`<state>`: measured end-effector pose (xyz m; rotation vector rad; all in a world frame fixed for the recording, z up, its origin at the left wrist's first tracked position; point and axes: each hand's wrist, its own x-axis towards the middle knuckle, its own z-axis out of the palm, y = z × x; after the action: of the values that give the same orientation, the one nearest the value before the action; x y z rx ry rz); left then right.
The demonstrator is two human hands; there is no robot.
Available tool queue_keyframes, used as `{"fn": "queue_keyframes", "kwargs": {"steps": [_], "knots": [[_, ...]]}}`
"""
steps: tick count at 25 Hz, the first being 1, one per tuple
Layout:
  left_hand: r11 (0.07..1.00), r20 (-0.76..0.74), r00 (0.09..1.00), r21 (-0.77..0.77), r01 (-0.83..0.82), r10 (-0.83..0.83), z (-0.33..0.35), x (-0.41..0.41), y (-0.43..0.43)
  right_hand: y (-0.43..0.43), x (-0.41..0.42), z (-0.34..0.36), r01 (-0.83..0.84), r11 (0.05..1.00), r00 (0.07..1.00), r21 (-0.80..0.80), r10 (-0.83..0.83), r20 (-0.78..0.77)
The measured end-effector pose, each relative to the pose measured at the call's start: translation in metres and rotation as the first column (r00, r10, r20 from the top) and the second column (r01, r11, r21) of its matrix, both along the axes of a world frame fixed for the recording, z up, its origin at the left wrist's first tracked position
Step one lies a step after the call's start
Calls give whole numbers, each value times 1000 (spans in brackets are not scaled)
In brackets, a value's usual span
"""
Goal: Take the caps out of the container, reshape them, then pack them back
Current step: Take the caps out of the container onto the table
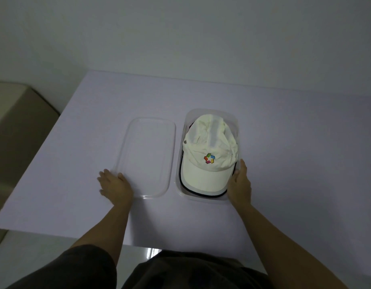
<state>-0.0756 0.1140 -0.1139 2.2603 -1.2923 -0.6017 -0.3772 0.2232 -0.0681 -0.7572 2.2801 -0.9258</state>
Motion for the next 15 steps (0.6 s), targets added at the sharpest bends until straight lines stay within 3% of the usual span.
{"fn": "queue_keyframes", "kwargs": {"steps": [2, 5, 8, 12, 15], "knots": [[992, -14, 996, -100, 82, -84, 17, -22, -7, -1, -1, 6, -27, 1000, 993, 3, 27, -113], [927, -149, 930, -229, 297, -335, 48, -73, -11, -15, -7, 18, -172, 984, 929, -53, 144, -342], [855, -242, 821, -190, 483, -517, 61, -121, 6, -34, -13, 23, -322, 946, 871, 25, 306, -385], [871, -351, 826, 53, 488, -441, 49, -144, 23, -52, -15, 28, -309, 951, 915, -31, 288, -282], [882, -386, 830, 77, 465, -404, 44, -143, 21, -57, -15, 35, -343, 925, 888, -164, 262, -379]]}}
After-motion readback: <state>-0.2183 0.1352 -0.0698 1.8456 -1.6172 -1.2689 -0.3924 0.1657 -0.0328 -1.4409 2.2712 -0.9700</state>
